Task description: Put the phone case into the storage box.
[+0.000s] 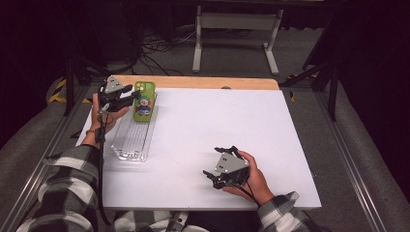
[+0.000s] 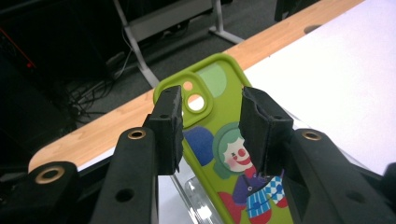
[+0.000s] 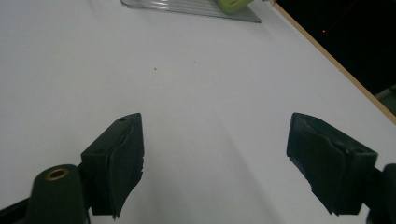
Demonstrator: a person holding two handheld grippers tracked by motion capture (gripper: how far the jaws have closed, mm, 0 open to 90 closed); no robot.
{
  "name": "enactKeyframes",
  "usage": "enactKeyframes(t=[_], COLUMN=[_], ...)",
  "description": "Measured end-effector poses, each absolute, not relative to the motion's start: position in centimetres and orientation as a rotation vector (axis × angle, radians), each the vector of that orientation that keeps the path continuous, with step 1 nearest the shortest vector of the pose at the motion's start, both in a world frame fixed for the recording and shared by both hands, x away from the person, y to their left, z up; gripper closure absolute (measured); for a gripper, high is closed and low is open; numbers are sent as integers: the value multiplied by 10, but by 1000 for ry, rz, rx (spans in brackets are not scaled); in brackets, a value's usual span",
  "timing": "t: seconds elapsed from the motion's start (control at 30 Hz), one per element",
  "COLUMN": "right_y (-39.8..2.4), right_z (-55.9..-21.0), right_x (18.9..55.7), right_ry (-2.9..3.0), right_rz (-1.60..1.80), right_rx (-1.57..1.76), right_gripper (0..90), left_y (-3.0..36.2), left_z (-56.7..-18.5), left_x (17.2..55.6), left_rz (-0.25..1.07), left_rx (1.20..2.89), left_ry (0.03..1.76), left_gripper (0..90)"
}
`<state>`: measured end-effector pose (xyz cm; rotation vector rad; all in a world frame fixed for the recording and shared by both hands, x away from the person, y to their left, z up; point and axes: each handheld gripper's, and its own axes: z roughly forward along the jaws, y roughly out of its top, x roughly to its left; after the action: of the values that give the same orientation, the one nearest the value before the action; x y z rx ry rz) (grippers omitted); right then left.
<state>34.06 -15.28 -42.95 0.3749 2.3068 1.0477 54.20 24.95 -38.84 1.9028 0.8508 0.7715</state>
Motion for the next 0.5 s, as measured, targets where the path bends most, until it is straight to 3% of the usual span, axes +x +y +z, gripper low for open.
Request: enactKeyframes(t=[0.5], right_y=[-160], right_z=[-422], right_x=[342], right_ry=[2226], right_rz=[1133], right_rx=[435], right_gripper=[150], left_y=[253], left_z=[-378], left_x=[509], left_rz=[789], left_rx=[1835], left_ry=[781], left_gripper=[561])
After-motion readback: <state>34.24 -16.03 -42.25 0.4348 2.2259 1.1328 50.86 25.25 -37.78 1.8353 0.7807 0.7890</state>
